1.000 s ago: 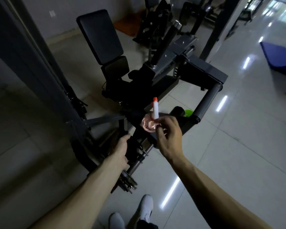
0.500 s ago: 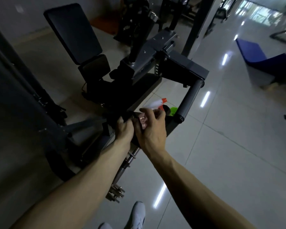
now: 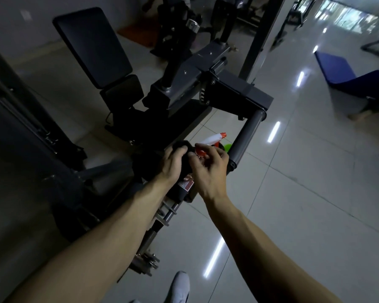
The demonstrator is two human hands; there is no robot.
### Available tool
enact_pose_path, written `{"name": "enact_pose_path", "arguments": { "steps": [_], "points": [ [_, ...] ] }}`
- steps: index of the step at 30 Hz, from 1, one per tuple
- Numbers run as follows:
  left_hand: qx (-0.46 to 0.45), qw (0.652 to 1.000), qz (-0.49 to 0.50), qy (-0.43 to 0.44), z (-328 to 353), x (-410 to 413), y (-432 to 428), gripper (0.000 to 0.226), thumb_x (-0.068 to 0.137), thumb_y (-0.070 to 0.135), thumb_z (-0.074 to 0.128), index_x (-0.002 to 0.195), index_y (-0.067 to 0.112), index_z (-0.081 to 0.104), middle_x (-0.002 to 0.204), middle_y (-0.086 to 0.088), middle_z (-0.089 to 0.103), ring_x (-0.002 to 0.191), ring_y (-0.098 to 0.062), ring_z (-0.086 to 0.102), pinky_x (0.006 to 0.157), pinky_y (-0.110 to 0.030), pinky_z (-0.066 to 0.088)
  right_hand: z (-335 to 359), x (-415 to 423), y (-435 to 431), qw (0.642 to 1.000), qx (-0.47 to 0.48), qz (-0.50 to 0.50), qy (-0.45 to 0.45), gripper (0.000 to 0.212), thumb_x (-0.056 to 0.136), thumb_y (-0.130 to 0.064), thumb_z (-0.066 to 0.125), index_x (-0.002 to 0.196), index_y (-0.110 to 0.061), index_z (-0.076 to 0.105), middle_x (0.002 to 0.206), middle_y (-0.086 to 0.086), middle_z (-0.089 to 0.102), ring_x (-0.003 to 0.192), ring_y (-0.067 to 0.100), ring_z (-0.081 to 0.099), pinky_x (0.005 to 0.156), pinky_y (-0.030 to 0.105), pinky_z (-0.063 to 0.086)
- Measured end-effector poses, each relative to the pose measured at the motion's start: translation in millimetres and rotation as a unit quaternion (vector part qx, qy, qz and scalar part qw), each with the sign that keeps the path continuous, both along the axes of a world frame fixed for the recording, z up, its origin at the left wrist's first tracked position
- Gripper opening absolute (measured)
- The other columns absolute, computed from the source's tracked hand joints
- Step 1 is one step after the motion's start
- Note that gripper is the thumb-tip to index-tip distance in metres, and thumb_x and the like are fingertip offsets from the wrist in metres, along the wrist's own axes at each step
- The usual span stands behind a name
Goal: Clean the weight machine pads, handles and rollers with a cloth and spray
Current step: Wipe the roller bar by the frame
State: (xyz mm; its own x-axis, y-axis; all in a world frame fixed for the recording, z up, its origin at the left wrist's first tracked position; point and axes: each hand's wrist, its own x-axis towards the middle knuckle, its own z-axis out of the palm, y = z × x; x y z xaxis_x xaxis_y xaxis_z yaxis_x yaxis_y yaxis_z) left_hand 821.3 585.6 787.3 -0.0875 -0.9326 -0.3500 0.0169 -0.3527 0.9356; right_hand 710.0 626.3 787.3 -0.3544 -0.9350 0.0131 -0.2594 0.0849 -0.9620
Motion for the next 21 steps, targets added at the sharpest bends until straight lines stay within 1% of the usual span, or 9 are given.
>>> {"name": "enact_pose_path", "arguments": {
  "steps": [2,4,9,12,13,15,16,19,21],
  "points": [
    [-0.005,1.0,-0.014,0.004,2,-6,-5,0.07,0.08,0.052,0.055,0.139,0.015,0.056,0.126,-0.013,0.063,0.11,-0.024,0.064,0.081,-0.034,0.053,-1,-6,-7,0.999,-0.004,0.014,-0.042,0.035,0.084,-0.05,0.071,0.117,-0.037,0.069,0.134,0.0,0.054,0.12,0.013,0.06,0.099,0.035,0.057],
    [-0.004,1.0,-0.008,0.009,1,-11,-11,0.065,0.08,0.049,0.053,0.136,0.016,0.057,0.126,-0.014,0.062,0.111,-0.026,0.063,0.083,-0.036,0.053,0,-12,-14,0.998,-0.007,0.018,-0.052,0.027,0.085,-0.05,0.068,0.109,-0.038,0.07,0.123,0.002,0.065,0.111,0.014,0.066,0.093,0.04,0.06],
    [-0.027,0.999,0.006,-0.032,5,-5,-6,0.054,0.096,0.04,0.056,0.143,0.015,0.054,0.135,-0.012,0.059,0.116,-0.022,0.058,0.082,-0.024,0.048,1,-8,-20,0.994,-0.001,0.048,-0.099,0.02,0.094,-0.039,0.063,0.109,-0.032,0.075,0.127,0.008,0.064,0.11,0.017,0.07,0.089,0.042,0.062],
    [-0.048,0.996,0.045,-0.061,17,18,-3,0.062,0.084,0.053,0.055,0.137,0.021,0.06,0.134,-0.008,0.062,0.123,-0.024,0.058,0.104,-0.044,0.048,10,13,-27,0.993,-0.008,0.079,-0.088,0.028,0.093,-0.049,0.062,0.117,-0.038,0.072,0.133,0.005,0.06,0.12,0.018,0.064,0.09,0.039,0.061],
    [-0.05,0.995,0.063,-0.062,21,29,-3,0.063,0.085,0.054,0.056,0.138,0.021,0.059,0.135,-0.009,0.061,0.124,-0.025,0.058,0.107,-0.047,0.047,15,23,-30,0.992,-0.01,0.091,-0.081,0.032,0.09,-0.056,0.061,0.118,-0.042,0.071,0.134,0.002,0.059,0.124,0.016,0.061,0.095,0.04,0.059],
    [-0.034,0.993,0.107,-0.042,24,48,0,0.061,0.088,0.047,0.059,0.141,0.016,0.056,0.137,-0.011,0.06,0.125,-0.025,0.058,0.104,-0.041,0.048,20,43,-32,0.989,-0.006,0.119,-0.083,0.039,0.086,-0.062,0.06,0.119,-0.044,0.069,0.137,-0.001,0.057,0.127,0.011,0.058,0.104,0.04,0.054],
    [-0.029,0.992,0.119,-0.039,22,58,2,0.063,0.086,0.047,0.06,0.14,0.016,0.057,0.136,-0.011,0.061,0.124,-0.025,0.059,0.103,-0.04,0.048,21,53,-32,0.987,0.0,0.13,-0.092,0.041,0.086,-0.062,0.059,0.12,-0.042,0.068,0.138,-0.001,0.057,0.127,0.01,0.058,0.106,0.04,0.053],
    [-0.031,0.991,0.117,-0.052,7,75,8,0.07,0.076,0.059,0.06,0.136,0.022,0.062,0.133,-0.008,0.065,0.123,-0.024,0.061,0.109,-0.051,0.046,18,70,-24,0.984,-0.005,0.151,-0.099,0.04,0.088,-0.054,0.061,0.125,-0.039,0.067,0.138,0.0,0.058,0.129,0.012,0.057,0.108,0.043,0.051],
    [-0.019,0.992,0.11,-0.053,2,80,12,0.074,0.075,0.061,0.058,0.138,0.022,0.061,0.132,-0.008,0.064,0.122,-0.025,0.061,0.108,-0.053,0.047,18,73,-19,0.979,0.002,0.155,-0.13,0.036,0.094,-0.043,0.063,0.128,-0.034,0.066,0.139,0.001,0.058,0.128,0.012,0.059,0.106,0.041,0.052]
  ]
}}
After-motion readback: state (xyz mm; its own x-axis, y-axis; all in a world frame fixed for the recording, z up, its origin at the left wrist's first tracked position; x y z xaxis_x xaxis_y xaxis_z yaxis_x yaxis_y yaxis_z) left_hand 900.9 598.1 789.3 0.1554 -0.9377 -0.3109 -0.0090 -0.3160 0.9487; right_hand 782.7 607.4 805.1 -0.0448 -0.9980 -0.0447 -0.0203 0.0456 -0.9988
